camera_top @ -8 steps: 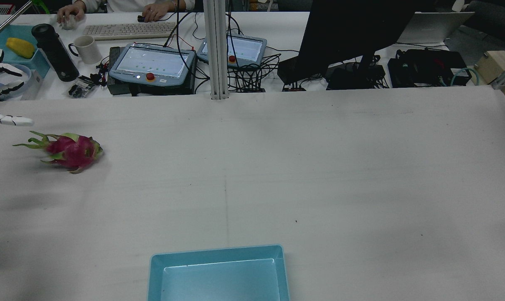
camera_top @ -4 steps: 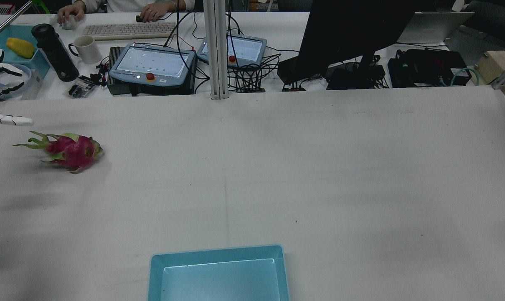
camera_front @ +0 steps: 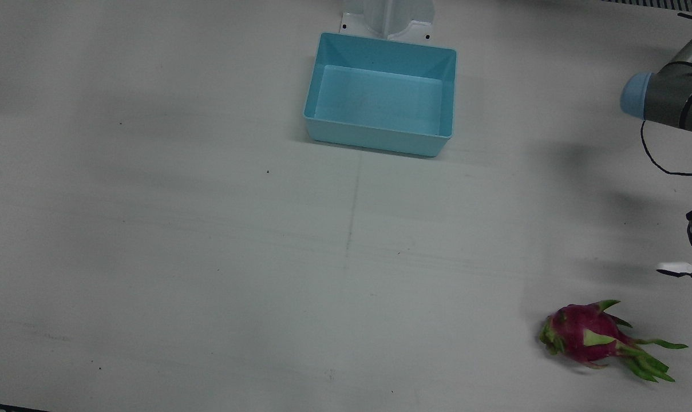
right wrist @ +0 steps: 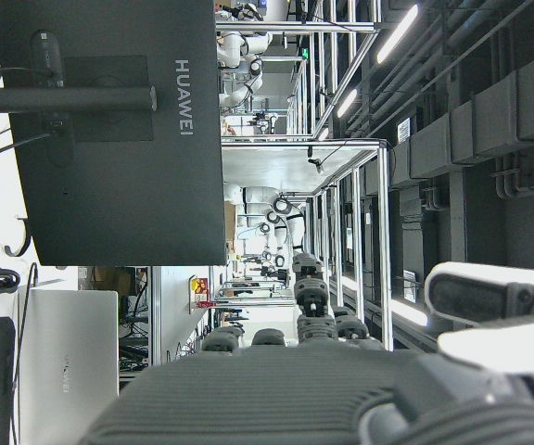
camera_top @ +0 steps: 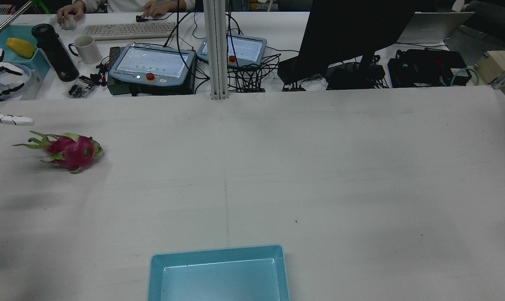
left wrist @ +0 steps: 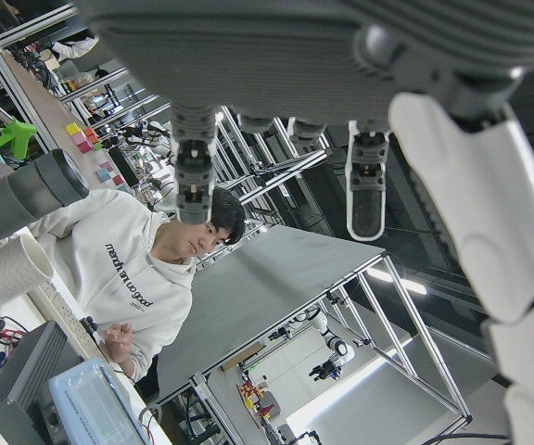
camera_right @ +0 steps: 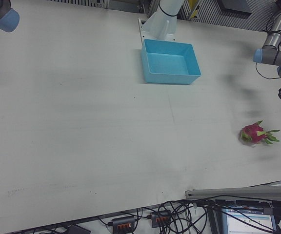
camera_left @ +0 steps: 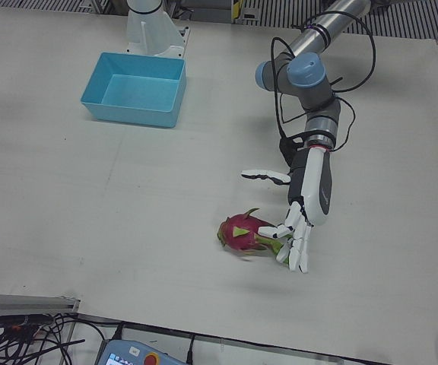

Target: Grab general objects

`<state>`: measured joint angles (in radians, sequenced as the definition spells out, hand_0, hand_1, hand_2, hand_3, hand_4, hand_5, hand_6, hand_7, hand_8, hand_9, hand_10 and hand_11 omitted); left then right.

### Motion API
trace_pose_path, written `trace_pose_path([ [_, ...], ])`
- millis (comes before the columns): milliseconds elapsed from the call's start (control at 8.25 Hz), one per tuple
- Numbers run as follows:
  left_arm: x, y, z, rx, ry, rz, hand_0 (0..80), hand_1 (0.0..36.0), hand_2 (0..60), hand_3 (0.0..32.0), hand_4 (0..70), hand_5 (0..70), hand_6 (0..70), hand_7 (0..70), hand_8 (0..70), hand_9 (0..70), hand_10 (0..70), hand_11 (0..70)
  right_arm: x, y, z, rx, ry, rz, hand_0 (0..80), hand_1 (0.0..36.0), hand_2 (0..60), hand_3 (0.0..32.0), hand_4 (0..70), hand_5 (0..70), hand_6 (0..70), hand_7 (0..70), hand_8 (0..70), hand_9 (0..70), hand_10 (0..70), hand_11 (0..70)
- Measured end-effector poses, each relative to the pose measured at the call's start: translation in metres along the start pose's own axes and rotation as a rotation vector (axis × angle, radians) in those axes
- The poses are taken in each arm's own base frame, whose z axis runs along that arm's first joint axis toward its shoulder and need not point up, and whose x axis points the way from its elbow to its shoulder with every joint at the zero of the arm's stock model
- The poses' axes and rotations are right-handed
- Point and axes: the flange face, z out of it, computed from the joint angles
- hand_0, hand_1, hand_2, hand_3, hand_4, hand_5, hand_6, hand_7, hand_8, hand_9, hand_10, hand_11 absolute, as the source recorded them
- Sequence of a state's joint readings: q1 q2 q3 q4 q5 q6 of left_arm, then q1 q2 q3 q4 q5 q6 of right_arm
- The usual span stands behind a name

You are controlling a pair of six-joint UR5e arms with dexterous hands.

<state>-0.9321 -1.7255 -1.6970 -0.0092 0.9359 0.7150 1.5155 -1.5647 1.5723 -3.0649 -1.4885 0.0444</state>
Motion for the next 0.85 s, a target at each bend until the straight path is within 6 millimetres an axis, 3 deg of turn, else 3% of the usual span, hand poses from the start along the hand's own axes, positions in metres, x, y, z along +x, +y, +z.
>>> trace_pose_path([
  [121,0.001,0.004,0.002,-0.008,0.006,-0.007,53.0,20.3,9.5,4.2,1.4,11.1,0.0,5.5,0.0,0.0,2.1,5.5,0.000,0.000,0.000,0.000,0.000,0.000,0.0,0.0,0.0,0.0,0.0,0.0,0.0,0.0,0.0,0.0,0.0,0.0],
  [364,0.005,0.014,0.008,-0.031,0.027,-0.029,57.3,22.9,6.6,8.2,3.1,5.4,0.0,6.1,0.0,0.0,0.3,3.2,0.000,0.000,0.000,0.000,0.001,0.000,0.0,0.0,0.0,0.0,0.0,0.0,0.0,0.0,0.0,0.0,0.0,0.0],
  [485,0.007,0.020,0.009,-0.043,0.034,-0.035,56.2,22.0,5.3,5.6,2.7,5.5,0.0,4.7,0.0,0.0,0.0,1.3,0.000,0.000,0.000,-0.001,0.000,-0.001,0.0,0.0,0.0,0.0,0.0,0.0,0.0,0.0,0.0,0.0,0.0,0.0],
  [606,0.014,0.032,0.007,-0.046,0.014,-0.006,55.8,21.9,6.0,0.6,3.1,11.7,0.0,4.7,0.0,0.0,0.0,0.8,0.000,0.001,0.000,-0.002,0.000,-0.002,0.0,0.0,0.0,0.0,0.0,0.0,0.0,0.0,0.0,0.0,0.0,0.0],
  [727,0.026,0.050,0.003,-0.052,-0.037,0.070,53.9,20.8,7.1,0.0,2.9,13.0,0.0,4.3,0.0,0.0,0.0,0.6,-0.001,0.001,0.000,-0.003,-0.002,-0.002,0.0,0.0,0.0,0.0,0.0,0.0,0.0,0.0,0.0,0.0,0.0,0.0],
  [848,0.041,0.069,0.000,-0.056,-0.102,0.184,52.2,19.3,6.4,0.0,1.3,5.7,0.0,3.5,0.0,0.0,0.0,0.6,-0.001,0.001,0.000,-0.003,-0.002,-0.002,0.0,0.0,0.0,0.0,0.0,0.0,0.0,0.0,0.0,0.0,0.0,0.0],
])
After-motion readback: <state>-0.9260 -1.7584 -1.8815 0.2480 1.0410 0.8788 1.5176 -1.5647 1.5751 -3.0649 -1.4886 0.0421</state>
